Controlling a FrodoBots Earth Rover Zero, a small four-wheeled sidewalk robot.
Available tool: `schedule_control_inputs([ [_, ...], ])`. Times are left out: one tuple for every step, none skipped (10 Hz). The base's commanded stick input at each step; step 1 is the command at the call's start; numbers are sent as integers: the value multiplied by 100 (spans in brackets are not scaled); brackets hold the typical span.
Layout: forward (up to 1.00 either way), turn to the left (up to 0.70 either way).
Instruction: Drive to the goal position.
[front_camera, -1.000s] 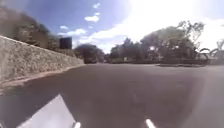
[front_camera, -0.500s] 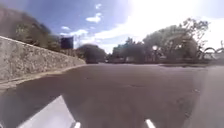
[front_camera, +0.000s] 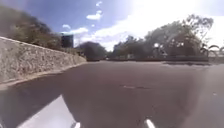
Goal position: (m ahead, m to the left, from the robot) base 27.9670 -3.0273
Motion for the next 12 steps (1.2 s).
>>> schedule_control_inputs([
  [70,0],
  [70,0],
  [70,0],
  [70,0],
  [70,0],
  [70,0],
  [70,0],
  [70,0],
  [70,0],
  [70,0],
  [70,0],
  [70,0],
])
